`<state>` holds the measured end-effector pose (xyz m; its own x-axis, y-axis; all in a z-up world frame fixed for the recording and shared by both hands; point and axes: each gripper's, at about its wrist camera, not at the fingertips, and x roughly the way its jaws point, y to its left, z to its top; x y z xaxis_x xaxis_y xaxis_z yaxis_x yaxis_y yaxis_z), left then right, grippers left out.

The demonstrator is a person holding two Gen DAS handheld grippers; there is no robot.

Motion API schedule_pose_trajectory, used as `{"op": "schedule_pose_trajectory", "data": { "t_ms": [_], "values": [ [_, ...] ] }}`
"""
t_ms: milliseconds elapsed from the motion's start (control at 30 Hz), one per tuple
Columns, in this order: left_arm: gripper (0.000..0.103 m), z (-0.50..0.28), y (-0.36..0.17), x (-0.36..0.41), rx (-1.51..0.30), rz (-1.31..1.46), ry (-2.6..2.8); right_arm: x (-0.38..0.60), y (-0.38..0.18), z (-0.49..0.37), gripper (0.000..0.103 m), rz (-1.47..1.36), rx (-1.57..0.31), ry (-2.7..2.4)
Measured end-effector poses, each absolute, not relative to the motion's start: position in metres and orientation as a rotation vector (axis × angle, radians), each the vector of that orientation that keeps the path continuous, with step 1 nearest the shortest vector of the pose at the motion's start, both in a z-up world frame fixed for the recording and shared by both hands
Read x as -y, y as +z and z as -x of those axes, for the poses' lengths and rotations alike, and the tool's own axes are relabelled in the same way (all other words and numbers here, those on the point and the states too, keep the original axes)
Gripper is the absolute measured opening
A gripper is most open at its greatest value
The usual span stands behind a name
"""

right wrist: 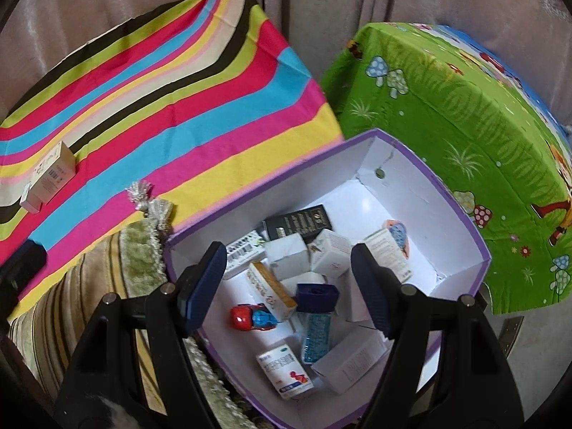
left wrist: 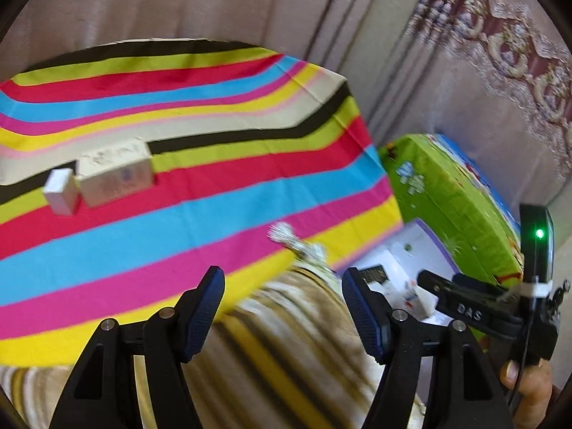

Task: Organize rigid objects
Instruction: 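Move both tools back to the white cube and large white box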

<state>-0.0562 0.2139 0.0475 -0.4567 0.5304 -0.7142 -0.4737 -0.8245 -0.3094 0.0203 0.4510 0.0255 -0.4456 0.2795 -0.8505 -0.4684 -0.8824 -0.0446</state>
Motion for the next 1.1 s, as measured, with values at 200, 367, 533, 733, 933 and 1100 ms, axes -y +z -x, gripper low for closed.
{"op": "schedule_pose_trajectory", "data": {
  "t_ms": [200,367,533,733,933,1100],
  "values": [
    [0.069,0.085,0.059,-0.179,0.108,1.134,2.346,-0.433,0.024,-0.001,0.075,1.343,-0.255,2.358],
    [0.069,0.106,0.065,-0.148,0.172,1.138,2.394,-0.412,0.027,0.020,0.075,1.359,-0.223,2.394],
    [0.069,0.123,0.069,-0.119,0.226,1.137,2.438,-0.389,0.028,0.040,0.075,1.376,-0.190,2.432],
    [0.069,0.138,0.062,-0.096,0.313,1.165,2.460,-0.365,0.029,0.060,0.075,1.393,-0.164,2.480],
    [0.069,0.153,0.051,-0.074,0.367,1.209,2.481,-0.351,0.030,0.077,0.075,1.402,-0.158,2.519],
    [0.069,0.160,0.042,-0.041,0.407,1.236,2.546,-0.339,0.033,0.088,0.075,1.397,-0.183,2.578]
  ]
}}
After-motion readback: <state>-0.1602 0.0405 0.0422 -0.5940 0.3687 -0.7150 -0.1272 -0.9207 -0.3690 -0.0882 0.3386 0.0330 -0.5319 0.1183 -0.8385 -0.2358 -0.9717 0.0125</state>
